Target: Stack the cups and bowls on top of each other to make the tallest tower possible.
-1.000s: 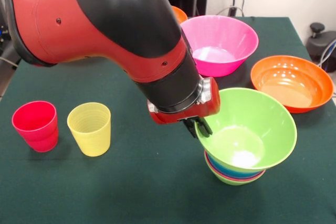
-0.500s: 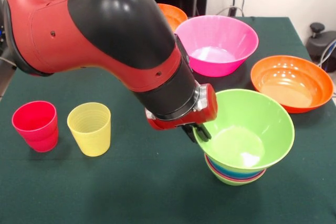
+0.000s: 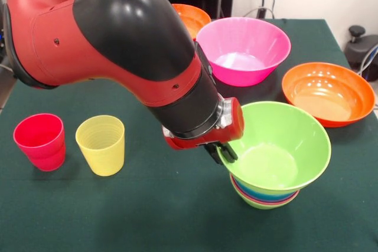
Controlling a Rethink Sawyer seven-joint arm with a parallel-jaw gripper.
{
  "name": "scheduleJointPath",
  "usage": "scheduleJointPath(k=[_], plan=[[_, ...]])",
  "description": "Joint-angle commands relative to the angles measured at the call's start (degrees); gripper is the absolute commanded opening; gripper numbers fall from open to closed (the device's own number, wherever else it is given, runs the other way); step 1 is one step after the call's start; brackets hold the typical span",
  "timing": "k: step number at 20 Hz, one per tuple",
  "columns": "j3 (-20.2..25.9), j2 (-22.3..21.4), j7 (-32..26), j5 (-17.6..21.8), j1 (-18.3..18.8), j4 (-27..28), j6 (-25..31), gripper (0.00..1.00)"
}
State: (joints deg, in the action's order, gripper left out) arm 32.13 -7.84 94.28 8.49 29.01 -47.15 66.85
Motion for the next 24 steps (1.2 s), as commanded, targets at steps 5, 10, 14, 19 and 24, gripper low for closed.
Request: scheduleJointPath(k=[5,10,14,19,24], plan=[[1.5,1.7,-4.0,0.5,-2.3,2.3,1.1,0.00],[1.1,1.7,-4.4,1.2,-2.6,3.4,2.0,0.00],[1.0,1.5,-4.8,1.3,-2.4,3.1,1.6,0.00],[0.8,1.3,-5.0,1.5,-2.6,3.1,1.4,0.00],[0.7,1.3,-5.2,1.8,-2.8,3.7,1.7,1.00]])
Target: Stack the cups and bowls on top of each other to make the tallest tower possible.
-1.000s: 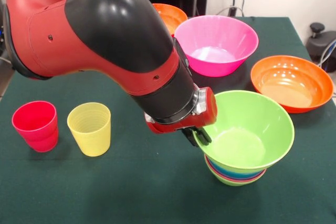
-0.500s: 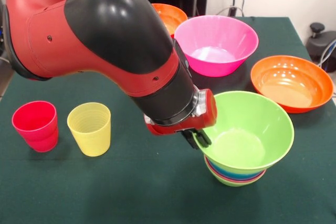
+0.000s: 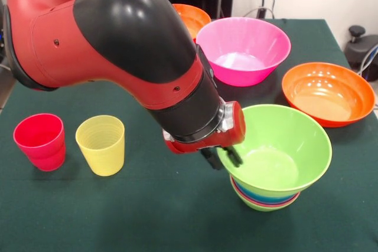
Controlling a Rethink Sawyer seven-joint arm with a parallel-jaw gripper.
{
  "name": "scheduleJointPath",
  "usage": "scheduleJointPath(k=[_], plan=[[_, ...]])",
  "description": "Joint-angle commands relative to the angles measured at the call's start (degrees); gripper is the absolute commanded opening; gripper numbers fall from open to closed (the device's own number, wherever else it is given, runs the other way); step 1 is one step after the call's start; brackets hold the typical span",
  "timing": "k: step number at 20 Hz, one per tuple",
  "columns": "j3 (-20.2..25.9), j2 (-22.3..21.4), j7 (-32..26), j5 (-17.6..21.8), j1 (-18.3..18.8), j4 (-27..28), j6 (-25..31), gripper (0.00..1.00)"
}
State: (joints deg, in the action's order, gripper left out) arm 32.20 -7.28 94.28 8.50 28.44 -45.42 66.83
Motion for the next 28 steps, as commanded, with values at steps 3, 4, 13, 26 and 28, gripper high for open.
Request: scheduleJointPath(k=[3,4,13,26,28], plan=[[0.6,0.8,-5.3,1.8,-2.3,2.3,1.9,1.00],[0.6,0.8,-5.3,1.8,-2.3,2.3,1.9,1.00],[0.4,0.0,-3.9,1.1,-2.2,1.5,2.2,1.00],[0.7,-2.7,-0.9,0.9,-3.7,11.0,13.1,1.00],[0.4,-3.1,-1.0,1.3,-3.8,11.6,13.8,1.00]])
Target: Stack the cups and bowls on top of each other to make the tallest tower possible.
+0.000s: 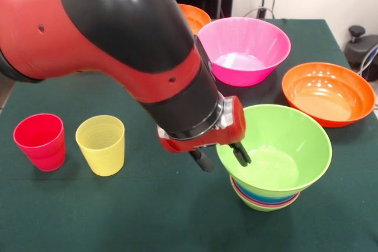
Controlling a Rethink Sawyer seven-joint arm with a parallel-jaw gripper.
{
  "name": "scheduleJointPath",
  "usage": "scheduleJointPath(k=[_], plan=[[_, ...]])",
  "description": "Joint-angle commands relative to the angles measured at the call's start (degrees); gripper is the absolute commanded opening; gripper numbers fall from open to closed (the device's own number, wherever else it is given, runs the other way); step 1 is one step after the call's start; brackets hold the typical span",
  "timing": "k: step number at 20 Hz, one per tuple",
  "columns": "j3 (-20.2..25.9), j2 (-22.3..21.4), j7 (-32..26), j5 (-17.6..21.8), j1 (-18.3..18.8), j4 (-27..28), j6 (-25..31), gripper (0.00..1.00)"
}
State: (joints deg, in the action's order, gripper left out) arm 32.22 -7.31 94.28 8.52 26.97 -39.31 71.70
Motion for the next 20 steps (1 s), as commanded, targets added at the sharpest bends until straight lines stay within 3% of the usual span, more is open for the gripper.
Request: scheduleJointPath(k=[1,6,14,20], plan=[[0.4,-3.2,-0.8,1.3,-2.4,6.0,9.3,1.00],[0.8,-4.1,1.4,-0.1,-2.3,6.1,10.1,1.00],[-1.5,-11.0,3.4,-2.6,-1.3,-0.1,16.2,1.00],[-5.0,-19.6,7.1,-5.5,-0.8,-12.5,14.8,1.00]])
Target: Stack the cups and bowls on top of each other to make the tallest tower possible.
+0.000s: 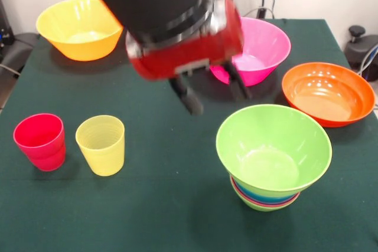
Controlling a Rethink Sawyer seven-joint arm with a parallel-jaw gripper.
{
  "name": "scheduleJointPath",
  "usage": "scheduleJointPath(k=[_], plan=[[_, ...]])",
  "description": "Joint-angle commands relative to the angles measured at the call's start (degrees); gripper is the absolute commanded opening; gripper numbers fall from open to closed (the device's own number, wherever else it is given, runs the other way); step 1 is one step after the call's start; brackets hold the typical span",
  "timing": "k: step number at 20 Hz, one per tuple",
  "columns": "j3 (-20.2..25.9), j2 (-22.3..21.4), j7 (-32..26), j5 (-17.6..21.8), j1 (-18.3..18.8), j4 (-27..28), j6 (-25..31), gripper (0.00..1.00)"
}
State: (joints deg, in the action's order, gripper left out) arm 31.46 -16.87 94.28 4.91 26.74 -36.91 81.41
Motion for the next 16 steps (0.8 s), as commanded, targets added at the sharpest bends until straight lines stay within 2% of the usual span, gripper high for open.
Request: scheduleJointPath(k=[1,5,10,16], plan=[[-5.0,-12.0,8.1,-2.6,-0.6,-18.3,3.7,1.00],[-6.9,-16.7,9.2,-3.9,-0.7,-26.7,-0.6,1.00],[-8.5,-18.8,10.1,-5.1,-1.2,-33.1,-5.8,1.00],[-10.0,-23.0,10.6,-6.2,-1.7,-43.3,-14.9,1.00]])
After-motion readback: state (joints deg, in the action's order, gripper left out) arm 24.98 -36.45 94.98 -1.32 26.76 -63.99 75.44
